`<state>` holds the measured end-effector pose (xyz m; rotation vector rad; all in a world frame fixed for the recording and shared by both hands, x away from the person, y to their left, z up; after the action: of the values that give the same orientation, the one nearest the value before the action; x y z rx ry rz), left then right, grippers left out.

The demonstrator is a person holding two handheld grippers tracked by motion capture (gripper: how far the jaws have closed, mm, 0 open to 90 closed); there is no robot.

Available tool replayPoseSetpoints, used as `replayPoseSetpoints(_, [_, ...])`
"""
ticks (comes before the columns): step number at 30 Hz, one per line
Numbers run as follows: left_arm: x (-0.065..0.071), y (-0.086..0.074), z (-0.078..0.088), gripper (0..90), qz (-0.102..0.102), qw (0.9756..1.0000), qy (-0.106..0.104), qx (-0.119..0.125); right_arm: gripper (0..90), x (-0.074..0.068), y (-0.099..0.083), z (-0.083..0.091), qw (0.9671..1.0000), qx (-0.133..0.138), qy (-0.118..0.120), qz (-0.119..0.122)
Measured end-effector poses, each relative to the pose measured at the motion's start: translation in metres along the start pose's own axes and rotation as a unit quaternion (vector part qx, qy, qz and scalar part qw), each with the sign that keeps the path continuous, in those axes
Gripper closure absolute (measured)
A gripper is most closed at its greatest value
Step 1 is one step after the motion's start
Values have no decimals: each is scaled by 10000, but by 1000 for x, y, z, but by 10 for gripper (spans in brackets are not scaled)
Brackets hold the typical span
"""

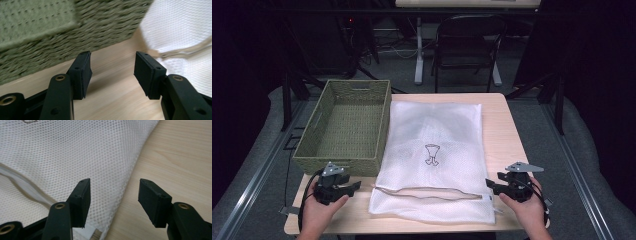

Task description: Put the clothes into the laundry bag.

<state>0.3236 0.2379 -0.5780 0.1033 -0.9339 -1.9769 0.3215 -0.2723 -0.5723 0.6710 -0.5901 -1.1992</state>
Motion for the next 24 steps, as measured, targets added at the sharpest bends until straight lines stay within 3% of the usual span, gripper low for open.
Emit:
replayPoseSetpoints(10, [-19, -9, 0, 481, 323, 9994, 109, 95, 433, 16, -13, -11, 9992, 72, -117, -374])
replayPoseSetpoints(15, [-25, -11, -3, 482, 397, 9991, 151, 74, 433, 18, -17, -16, 9992, 50, -274, -296])
replayPoseSetpoints(24, [-27, -13, -10, 475, 562, 9984, -55, 54, 433, 18, -22, -24, 9988, 69, -356, -315])
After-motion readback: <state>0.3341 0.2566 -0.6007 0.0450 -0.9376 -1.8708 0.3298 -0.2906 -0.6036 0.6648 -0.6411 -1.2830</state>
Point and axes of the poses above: each handheld gripper's, and its own axes: z roughly backward along the jaws, y roughly out of its top, x roughly to its right, the point moved 5 cm from there along -z, roughly forward along the jaws, and after that the axes turned 14 degrees about -y, right-handed, at the moved point
